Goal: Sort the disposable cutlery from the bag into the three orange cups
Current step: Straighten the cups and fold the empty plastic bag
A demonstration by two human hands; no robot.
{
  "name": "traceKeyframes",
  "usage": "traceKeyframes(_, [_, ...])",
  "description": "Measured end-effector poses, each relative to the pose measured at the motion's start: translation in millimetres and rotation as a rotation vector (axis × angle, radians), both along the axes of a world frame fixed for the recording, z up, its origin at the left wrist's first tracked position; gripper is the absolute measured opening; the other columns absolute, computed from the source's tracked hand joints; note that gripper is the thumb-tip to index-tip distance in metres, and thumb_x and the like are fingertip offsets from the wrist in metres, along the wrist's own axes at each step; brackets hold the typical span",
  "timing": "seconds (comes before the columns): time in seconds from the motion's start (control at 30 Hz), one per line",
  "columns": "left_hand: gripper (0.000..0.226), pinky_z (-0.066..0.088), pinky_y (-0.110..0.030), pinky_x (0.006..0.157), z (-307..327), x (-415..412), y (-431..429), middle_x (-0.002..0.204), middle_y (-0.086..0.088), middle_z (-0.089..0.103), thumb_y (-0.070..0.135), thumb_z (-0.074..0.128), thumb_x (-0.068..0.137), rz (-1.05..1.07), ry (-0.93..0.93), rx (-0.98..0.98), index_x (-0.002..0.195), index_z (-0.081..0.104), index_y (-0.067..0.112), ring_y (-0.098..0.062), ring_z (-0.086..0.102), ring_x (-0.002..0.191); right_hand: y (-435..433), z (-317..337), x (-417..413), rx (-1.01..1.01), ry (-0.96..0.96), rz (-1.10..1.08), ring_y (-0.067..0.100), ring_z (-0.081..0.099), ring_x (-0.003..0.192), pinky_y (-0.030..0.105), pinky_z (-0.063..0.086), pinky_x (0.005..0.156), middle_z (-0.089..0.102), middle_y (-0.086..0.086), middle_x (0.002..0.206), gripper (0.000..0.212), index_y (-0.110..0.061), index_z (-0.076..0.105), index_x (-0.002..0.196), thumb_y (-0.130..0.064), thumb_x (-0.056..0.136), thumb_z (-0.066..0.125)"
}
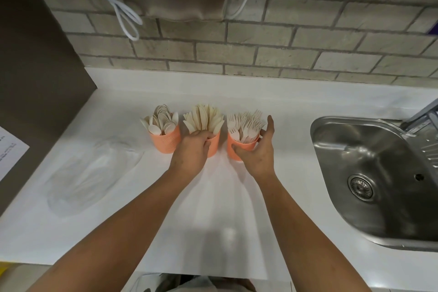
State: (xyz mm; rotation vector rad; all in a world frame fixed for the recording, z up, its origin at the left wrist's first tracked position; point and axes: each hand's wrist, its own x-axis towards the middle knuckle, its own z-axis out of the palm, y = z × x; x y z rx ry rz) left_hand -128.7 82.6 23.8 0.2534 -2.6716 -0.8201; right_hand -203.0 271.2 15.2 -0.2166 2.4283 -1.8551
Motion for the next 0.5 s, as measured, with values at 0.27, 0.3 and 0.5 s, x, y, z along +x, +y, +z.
traceKeyframes(0.27, [0.031, 0.053, -0.029, 0.089, 2, 5, 0, 0.108, -0.004, 0.078, 0.003, 0.065, 0.095, 0.006, 0.017, 0.036, 0.122, 0.074, 0.015, -0.022, 0.070, 0.104, 6, 6, 6, 0.024, 0.005, 0.020, -0.013, 0.052, 0.118, 0.012, 0.049, 0.092, 0.048, -0.011, 0.130, 0.125, -0.029, 0.007, 0.162, -0.009, 0.071, 0.091])
traceKeyframes(0.3, [0.031, 0.054, -0.029, 0.087, 3, 8, 0, 0.110, -0.003, 0.077, 0.004, 0.065, 0.095, 0.019, 0.034, 0.042, 0.122, 0.074, 0.016, -0.020, 0.071, 0.100, 7, 6, 9, 0.064, 0.027, -0.009, 0.001, 0.048, 0.129, 0.025, 0.047, 0.103, 0.044, -0.007, 0.135, 0.124, -0.031, 0.009, 0.162, -0.017, 0.070, 0.091])
traceKeyframes(0.5, [0.018, 0.055, -0.028, 0.072, 16, 41, 2, 0.107, 0.009, 0.070, 0.018, 0.067, 0.097, 0.122, 0.112, 0.110, 0.115, 0.070, 0.022, -0.010, 0.064, 0.075, 2, 7, 56, 0.187, 0.296, -0.240, 0.023, 0.037, 0.116, 0.038, 0.037, 0.100, 0.041, 0.007, 0.133, 0.087, -0.025, 0.031, 0.155, -0.040, 0.080, 0.074])
